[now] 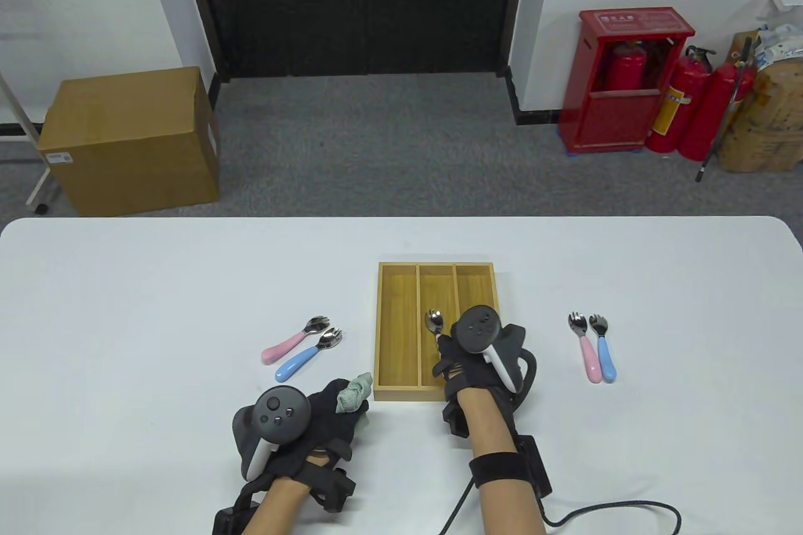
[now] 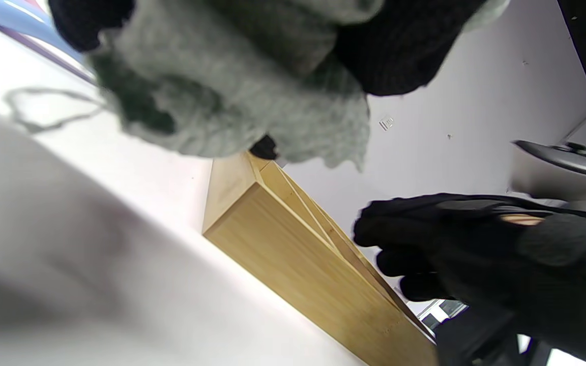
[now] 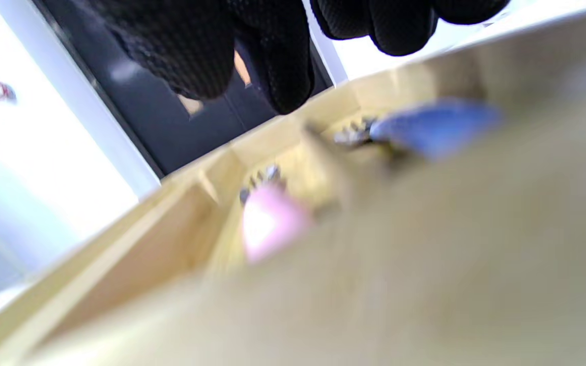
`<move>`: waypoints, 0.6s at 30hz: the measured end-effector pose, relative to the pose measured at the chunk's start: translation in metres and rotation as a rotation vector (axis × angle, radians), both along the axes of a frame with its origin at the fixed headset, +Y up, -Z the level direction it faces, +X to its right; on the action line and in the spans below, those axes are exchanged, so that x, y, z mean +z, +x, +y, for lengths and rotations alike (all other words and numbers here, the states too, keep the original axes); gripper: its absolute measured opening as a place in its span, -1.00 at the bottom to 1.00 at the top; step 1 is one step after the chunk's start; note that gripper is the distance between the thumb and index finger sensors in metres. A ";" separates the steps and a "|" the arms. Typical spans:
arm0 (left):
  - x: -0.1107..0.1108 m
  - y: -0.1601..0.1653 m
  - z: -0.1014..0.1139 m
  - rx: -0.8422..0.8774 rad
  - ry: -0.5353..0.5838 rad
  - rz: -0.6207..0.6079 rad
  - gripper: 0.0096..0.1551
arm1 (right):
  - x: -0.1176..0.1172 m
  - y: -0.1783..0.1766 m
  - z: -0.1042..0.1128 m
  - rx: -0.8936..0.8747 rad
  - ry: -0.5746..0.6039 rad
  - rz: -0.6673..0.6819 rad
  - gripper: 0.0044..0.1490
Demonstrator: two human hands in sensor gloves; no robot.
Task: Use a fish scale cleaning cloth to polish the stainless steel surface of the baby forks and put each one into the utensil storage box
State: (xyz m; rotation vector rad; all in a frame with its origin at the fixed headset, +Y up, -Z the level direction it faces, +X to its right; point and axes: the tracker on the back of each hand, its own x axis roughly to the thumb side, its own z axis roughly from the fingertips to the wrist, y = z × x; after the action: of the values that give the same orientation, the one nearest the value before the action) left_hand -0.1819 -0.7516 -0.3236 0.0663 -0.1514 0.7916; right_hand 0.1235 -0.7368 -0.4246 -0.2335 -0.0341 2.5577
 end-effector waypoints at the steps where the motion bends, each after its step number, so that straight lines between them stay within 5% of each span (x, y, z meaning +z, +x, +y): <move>1: 0.000 0.000 0.000 0.002 0.000 -0.001 -0.52 | 0.001 0.014 0.006 -0.028 0.011 -0.029 -0.41; 7: 0.001 0.001 -0.001 -0.010 0.004 -0.009 -0.52 | 0.012 0.102 0.022 0.125 0.030 -0.243 -0.45; 12: -0.001 0.005 -0.004 -0.060 -0.008 -0.009 -0.51 | 0.027 0.173 0.013 0.146 -0.070 -0.435 -0.46; 18: -0.001 0.004 -0.003 -0.071 -0.007 -0.007 -0.51 | 0.030 0.196 -0.010 0.068 -0.163 -0.474 -0.46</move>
State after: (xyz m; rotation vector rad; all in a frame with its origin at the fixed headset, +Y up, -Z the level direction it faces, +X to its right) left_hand -0.1776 -0.7550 -0.3249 0.0516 -0.1571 0.7212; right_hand 0.3198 -0.7473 -0.3941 -0.9091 -0.0125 2.5156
